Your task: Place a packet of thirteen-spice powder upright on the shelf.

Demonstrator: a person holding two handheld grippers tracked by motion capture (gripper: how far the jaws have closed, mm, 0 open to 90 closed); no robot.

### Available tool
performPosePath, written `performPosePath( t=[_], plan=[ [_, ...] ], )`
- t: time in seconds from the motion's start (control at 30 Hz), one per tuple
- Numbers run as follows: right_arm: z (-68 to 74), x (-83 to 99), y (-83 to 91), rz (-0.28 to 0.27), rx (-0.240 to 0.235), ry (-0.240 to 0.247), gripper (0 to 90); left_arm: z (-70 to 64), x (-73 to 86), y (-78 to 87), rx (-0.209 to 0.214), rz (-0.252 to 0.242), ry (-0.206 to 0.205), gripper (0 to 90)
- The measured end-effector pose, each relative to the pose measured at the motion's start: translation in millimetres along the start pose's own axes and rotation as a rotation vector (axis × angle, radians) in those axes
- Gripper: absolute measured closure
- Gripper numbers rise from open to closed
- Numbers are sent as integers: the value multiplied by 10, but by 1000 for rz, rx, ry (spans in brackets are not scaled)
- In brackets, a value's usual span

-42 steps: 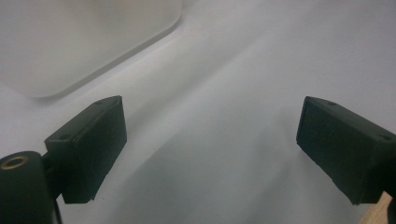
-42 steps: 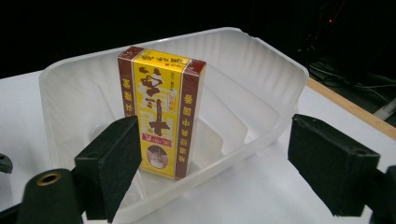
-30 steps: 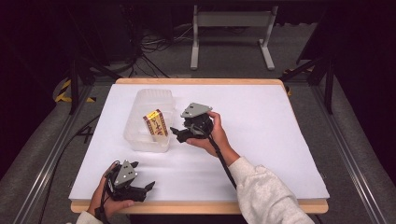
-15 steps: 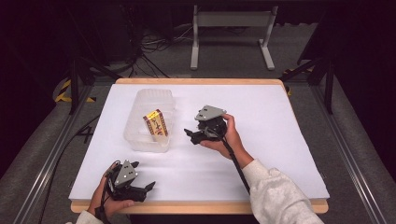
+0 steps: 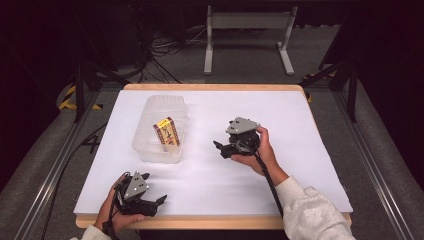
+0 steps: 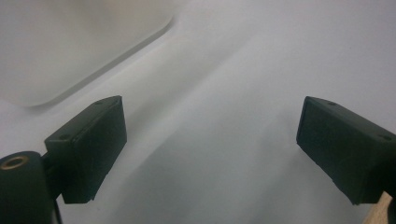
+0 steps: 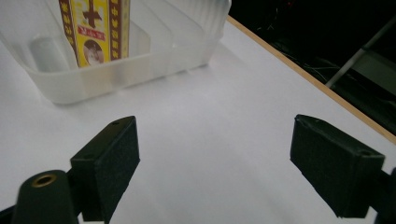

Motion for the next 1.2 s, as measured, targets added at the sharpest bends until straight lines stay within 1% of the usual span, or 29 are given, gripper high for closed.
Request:
performPosePath(
  t=[0.03, 0.1, 0.2, 0.27, 0.33, 0.37, 0.5, 0.57, 0.73, 0.77, 0.87, 0.93, 1.2],
  plan=[
    [-26, 43, 36, 11, 12, 9, 162, 0, -2, -3, 1, 0, -1, 92],
    [-44, 70, 71, 12, 24, 26, 161, 2, -6, -6, 2, 0, -4, 92],
    [-61, 97, 108, 15, 29, 33, 159, 0, -10, -10, 2, 1, -3, 92],
    [-77, 122, 151, 16, 40, 48, 158, -2, -13, -14, 3, 1, -3, 92],
    [-100, 157, 226, 15, 47, 56, 156, -1, -17, -18, 2, 2, -5, 92],
    [-100, 157, 226, 15, 47, 56, 156, 0, -19, -19, 1, 1, -5, 92],
    [-136, 198, 320, 9, 58, 60, 155, -2, -23, -26, 2, 5, -4, 92],
    [-157, 224, 360, 10, 67, 73, 154, -2, -25, -29, 2, 6, -4, 92],
    [-223, 287, 467, 14, 81, 72, 149, 0, -27, -34, 0, 7, -4, 92],
    [-223, 287, 467, 14, 81, 72, 149, 2, -28, -34, -1, 6, -5, 92],
    [-267, 326, 537, 12, 90, 65, 149, 4, -29, -36, -4, 6, -3, 92],
    [-287, 353, 566, 6, 97, 69, 150, 4, -29, -36, -3, 5, -2, 92],
    [-351, 487, 695, 22, 114, 77, 146, 4, -33, -46, -4, 12, -2, 92]
  ],
)
Point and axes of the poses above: each handheld gripper's, and its own axes: y roughly backward along the jaws, x roughly out of its underside, z roughly to its left, the point moved 2 cm from there along -y, roughly forward along the jaws, and after that the axes turned 10 degrees about -y, right-handed, at the moved point
